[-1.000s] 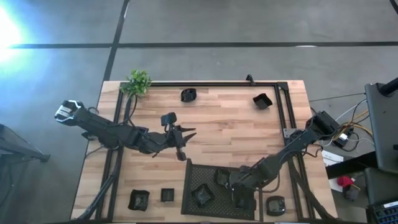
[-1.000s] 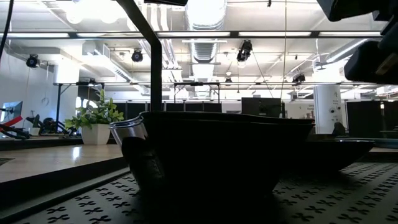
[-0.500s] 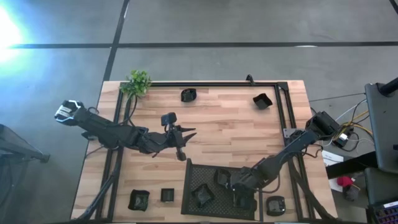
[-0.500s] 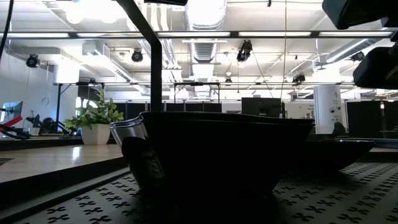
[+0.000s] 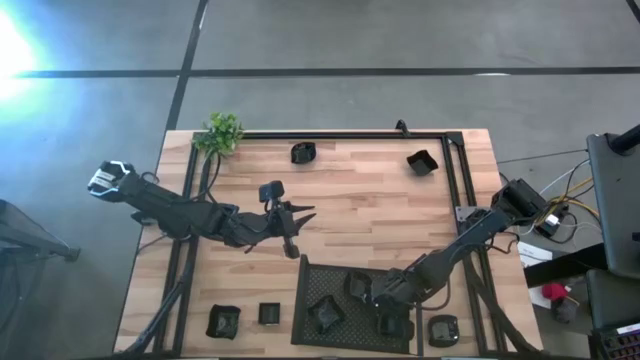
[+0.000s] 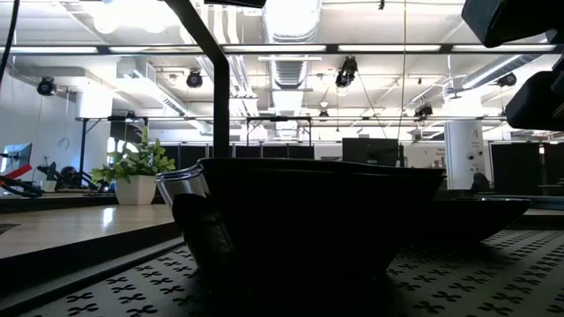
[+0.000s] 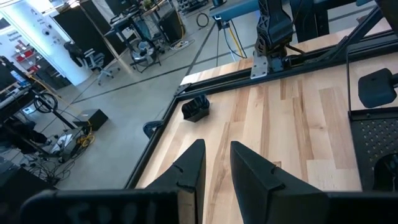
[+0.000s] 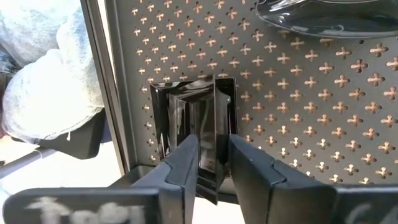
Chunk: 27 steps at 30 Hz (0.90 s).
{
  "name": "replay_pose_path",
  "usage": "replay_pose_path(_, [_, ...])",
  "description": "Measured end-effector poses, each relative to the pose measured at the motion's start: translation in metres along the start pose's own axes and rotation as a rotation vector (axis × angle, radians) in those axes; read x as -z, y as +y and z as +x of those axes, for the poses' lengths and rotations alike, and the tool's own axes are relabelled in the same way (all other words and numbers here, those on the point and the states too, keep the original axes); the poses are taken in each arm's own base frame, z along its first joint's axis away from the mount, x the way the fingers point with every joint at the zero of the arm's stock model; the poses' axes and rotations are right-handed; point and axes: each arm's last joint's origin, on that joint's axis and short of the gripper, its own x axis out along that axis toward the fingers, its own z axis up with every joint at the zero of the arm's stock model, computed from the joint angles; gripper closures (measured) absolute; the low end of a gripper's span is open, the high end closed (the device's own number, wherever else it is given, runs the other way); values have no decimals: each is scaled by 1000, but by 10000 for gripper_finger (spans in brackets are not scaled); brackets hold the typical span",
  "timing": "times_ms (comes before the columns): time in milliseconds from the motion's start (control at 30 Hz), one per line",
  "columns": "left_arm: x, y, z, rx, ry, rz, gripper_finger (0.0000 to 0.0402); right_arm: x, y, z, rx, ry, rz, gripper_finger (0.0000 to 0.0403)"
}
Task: Pick & Place Mini shaped plates
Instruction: Stack the square plate on top of the other square plates on the shelf
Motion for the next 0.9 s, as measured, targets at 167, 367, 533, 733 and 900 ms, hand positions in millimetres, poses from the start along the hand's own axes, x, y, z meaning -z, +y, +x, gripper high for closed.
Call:
replay_pose_path(167, [0,0,0,0,0,20,331,0,1,-1,-6,2,-2,313])
replay_pose_path(367, [0,0,0,0,0,28,331,-1,0,-1,-46,47,11,333])
replay_pose_path(533, [0,0,0,0,0,28,331,-2,0,-1,-55,54,-11,347])
replay_pose_path(733, [0,0,0,0,0,28,331,-3,0,-2,-60,49,-15,369])
replay_pose_path(900, [0,0,0,0,1,28,331,-3,0,-2,-62,48,-10,392])
